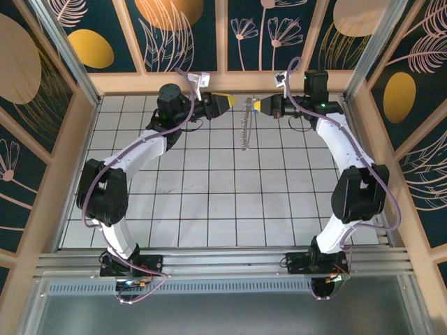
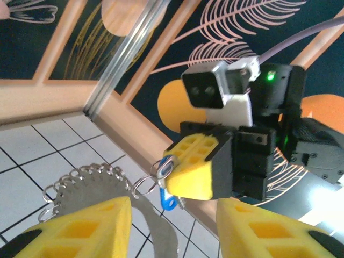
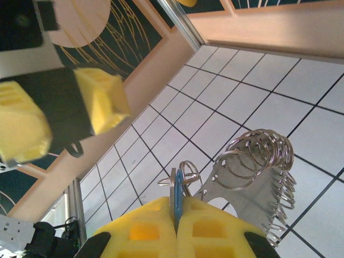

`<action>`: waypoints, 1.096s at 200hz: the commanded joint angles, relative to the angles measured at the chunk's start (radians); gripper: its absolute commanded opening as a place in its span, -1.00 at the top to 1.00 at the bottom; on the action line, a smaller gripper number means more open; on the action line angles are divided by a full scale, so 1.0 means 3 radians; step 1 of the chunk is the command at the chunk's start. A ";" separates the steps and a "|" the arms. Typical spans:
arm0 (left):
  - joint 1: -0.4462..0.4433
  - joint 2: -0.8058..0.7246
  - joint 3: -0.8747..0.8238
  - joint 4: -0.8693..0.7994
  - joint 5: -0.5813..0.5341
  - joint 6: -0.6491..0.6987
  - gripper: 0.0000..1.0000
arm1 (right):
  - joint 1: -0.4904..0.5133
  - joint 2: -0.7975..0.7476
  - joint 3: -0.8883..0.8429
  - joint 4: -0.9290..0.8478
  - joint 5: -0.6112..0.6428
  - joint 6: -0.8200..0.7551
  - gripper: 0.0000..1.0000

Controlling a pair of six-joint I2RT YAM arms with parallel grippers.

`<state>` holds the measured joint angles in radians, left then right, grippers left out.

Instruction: Put the keys on the keyring

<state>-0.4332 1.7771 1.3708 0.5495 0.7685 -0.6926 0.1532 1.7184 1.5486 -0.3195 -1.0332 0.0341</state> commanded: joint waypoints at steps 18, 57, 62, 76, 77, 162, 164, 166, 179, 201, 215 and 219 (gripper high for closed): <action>0.0061 -0.0189 -0.0144 0.0045 -0.0130 0.0008 0.08 | 0.0123 0.0262 0.0162 0.0115 -0.0145 -0.0019 1.00; 0.0104 -0.0317 -0.0256 0.0035 -0.0236 0.0027 0.07 | 0.0362 0.0542 0.0330 0.0251 -0.0110 0.0112 1.00; 0.0113 -0.0322 -0.0266 0.0035 -0.0245 0.0028 0.06 | 0.0396 0.0575 0.0356 0.0270 -0.0108 0.0132 1.00; 0.0127 -0.0335 -0.0283 0.0022 -0.0253 0.0032 0.07 | 0.0495 0.0662 0.0434 0.0283 -0.0101 0.0152 1.00; 0.0126 -0.0335 -0.0284 0.0021 -0.0254 0.0033 0.07 | 0.0501 0.0665 0.0438 0.0283 -0.0100 0.0152 1.00; 0.0145 -0.0350 -0.0325 0.0054 -0.0255 0.0008 0.05 | 0.0705 0.0785 -0.0454 0.0758 -0.0173 0.0223 1.00; 0.0145 -0.0346 -0.0325 0.0057 -0.0252 0.0008 0.05 | 0.0713 0.0782 -0.0489 0.0768 -0.0175 0.0224 1.00; 0.0145 -0.0345 -0.0325 0.0062 -0.0251 0.0004 0.05 | 0.0721 0.0782 -0.0515 0.0781 -0.0176 0.0224 1.00; 0.0145 -0.0341 -0.0331 0.0089 -0.0245 -0.0020 0.05 | 0.0755 0.0761 -0.0706 0.0836 -0.0176 0.0212 1.00; 0.0148 -0.0331 -0.0341 0.0139 -0.0235 -0.0063 0.04 | 0.0814 0.0694 -0.0955 0.0866 -0.0164 0.0174 1.00; 0.0145 -0.0330 -0.0346 0.0171 -0.0225 -0.0089 0.04 | 0.0836 0.0646 -0.1086 0.0879 -0.0160 0.0154 1.00; 0.0144 -0.0330 -0.0346 0.0176 -0.0220 -0.0096 0.04 | 0.0840 0.0631 -0.1119 0.0884 -0.0156 0.0152 1.00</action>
<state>-0.3969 1.7000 1.2770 0.5491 0.6971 -0.7010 0.3878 1.9450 1.2613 -0.1070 -1.0561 0.0917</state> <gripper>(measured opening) 0.480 0.046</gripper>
